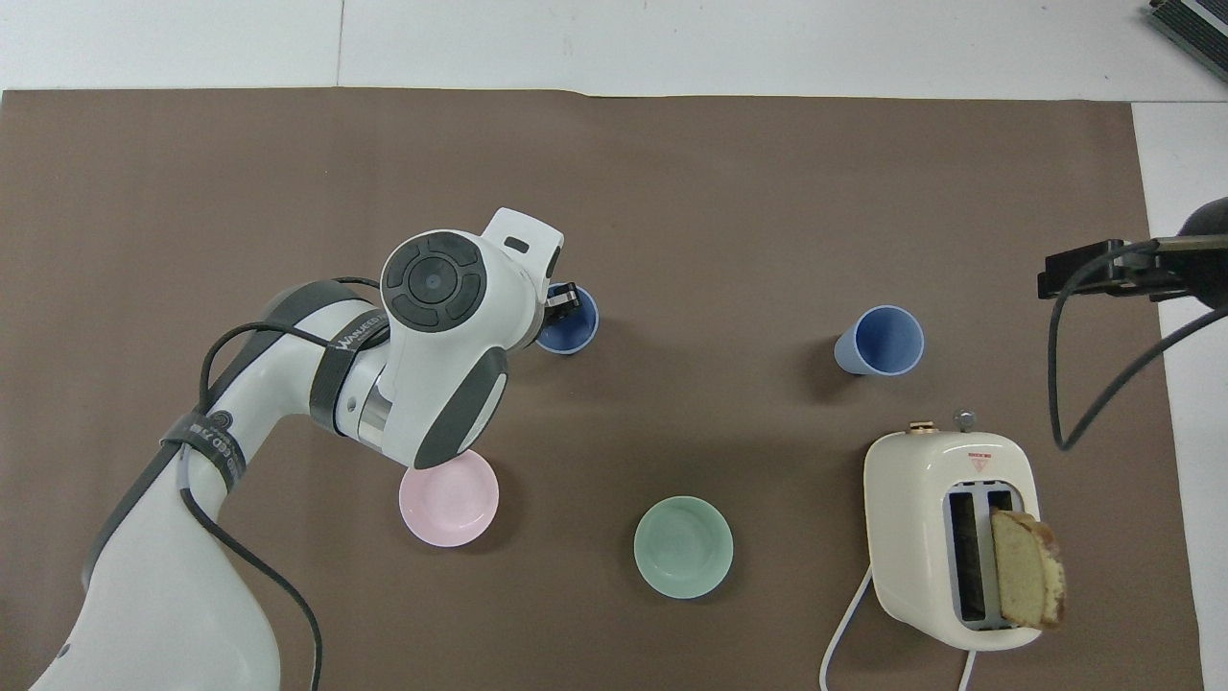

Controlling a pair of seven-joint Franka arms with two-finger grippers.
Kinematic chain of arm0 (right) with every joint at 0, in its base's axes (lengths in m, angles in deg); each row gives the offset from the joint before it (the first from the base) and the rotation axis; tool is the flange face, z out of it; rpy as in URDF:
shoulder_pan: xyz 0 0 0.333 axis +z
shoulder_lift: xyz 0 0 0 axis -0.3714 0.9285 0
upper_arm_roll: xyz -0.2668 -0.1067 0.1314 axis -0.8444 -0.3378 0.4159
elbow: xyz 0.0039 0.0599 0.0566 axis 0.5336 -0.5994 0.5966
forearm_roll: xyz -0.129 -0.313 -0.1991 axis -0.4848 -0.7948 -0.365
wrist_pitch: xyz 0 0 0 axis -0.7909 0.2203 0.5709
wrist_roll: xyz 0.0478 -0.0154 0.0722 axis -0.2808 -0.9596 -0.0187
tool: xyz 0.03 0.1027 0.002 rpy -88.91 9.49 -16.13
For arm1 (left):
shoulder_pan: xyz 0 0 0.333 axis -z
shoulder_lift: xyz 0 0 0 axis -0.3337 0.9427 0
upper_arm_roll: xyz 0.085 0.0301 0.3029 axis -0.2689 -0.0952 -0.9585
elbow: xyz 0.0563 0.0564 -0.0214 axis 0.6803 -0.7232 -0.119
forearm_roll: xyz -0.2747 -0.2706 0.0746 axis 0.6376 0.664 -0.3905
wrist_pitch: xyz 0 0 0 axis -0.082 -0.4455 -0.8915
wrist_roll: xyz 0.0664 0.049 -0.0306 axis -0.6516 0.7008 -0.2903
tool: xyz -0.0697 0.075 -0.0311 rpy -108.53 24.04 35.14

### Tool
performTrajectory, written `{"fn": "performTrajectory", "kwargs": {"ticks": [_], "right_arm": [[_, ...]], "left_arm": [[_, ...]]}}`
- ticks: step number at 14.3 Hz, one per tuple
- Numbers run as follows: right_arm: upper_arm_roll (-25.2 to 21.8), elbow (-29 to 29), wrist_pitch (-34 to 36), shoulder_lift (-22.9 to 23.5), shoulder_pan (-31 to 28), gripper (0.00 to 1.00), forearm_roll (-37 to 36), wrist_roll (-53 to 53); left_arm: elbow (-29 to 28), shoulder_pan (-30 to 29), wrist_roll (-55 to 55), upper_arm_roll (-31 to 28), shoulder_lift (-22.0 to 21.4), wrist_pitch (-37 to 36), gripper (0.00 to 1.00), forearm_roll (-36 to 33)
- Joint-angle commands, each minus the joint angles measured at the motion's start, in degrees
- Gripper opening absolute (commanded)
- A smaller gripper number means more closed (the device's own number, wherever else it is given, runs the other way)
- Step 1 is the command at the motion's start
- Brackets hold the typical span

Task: Stack blue cups with both arms

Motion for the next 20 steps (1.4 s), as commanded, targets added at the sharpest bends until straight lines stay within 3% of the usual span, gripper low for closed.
{"fn": "performTrajectory", "kwargs": {"ticks": [1,4,11,16,20], "right_arm": [[0.3,-2.8,-0.7,-1.6,-0.7,1.0,0.1,0.5],[0.3,-5.1,-4.9,-1.3,-0.7,1.0,1.8,0.5],[0.4,-9.2,-13.6,3.9,0.2,1.0,1.8,0.6],[0.4,-12.1,-20.0,9.2,1.5,1.0,1.8,0.7],[0.4,-14.7,-21.2,11.3,1.4,1.0,1.4,1.0]], "left_arm": [[-0.5,-0.9,-0.8,-0.9,-3.4,-2.8,1.0,-1.1],[-0.5,-6.1,4.1,-0.9,-8.4,-6.7,1.0,-1.1],[-0.4,-19.7,35.2,-0.9,-18.6,-22.8,1.0,-0.4],[2.9,-24.3,47.7,-1.0,-20.5,-28.8,1.0,-0.5],[7.3,-26.1,52.4,-1.2,-22.7,-35.7,1.0,-0.9]]}}
